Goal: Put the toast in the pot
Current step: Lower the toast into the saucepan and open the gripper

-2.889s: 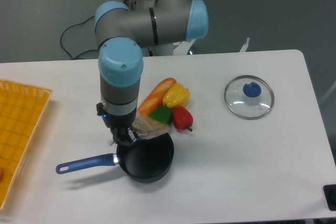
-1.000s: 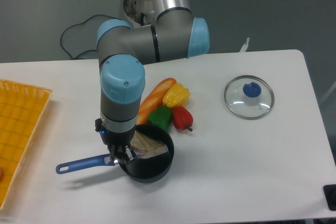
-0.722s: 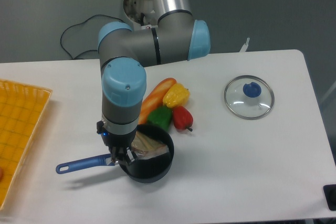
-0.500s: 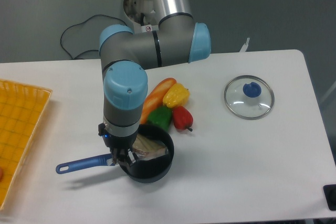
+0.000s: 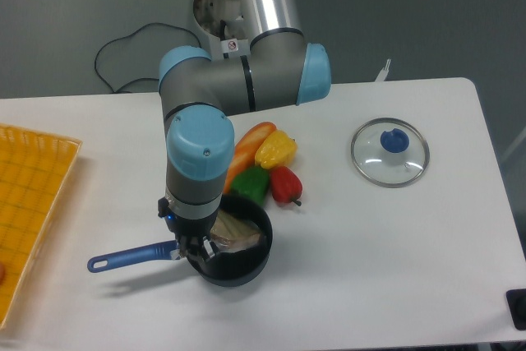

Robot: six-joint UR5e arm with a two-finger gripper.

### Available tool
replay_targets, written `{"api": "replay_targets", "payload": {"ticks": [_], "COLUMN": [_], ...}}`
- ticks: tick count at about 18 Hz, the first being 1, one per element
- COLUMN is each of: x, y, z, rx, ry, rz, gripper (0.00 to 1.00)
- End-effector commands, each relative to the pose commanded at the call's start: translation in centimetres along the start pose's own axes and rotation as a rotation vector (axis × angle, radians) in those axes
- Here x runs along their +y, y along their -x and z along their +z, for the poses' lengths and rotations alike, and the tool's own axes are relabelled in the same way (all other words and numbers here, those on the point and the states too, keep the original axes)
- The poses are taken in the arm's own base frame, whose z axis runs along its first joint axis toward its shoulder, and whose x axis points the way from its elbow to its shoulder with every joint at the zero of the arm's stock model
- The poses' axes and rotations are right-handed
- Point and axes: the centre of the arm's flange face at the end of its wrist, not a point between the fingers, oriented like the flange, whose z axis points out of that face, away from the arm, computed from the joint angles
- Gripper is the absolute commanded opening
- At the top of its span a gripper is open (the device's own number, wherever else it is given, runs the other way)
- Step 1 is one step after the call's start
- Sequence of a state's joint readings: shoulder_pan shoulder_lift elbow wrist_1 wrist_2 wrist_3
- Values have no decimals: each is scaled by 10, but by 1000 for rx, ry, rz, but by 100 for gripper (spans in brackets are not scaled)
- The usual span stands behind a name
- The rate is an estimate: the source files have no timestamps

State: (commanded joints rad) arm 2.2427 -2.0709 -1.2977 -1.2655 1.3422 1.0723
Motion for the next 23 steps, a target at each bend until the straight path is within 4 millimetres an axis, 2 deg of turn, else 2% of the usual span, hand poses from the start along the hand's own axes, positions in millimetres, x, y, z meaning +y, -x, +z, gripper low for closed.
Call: {"api": "replay_targets", "payload": {"ticks": [8, 10, 13, 17, 19, 21, 23], "x": [6, 6, 6, 7, 7, 8, 7], "y": [-4, -4, -3, -1, -1, 0, 1], "z": [20, 21, 28, 34, 35, 35, 33], "rx": [-7, -6, 2, 7, 7, 7, -3], "ry": [3, 3, 8, 11, 11, 11, 7], "rz": [3, 2, 0, 1, 1, -1, 1], "gripper": [12, 18, 34, 39, 45, 60, 69]}}
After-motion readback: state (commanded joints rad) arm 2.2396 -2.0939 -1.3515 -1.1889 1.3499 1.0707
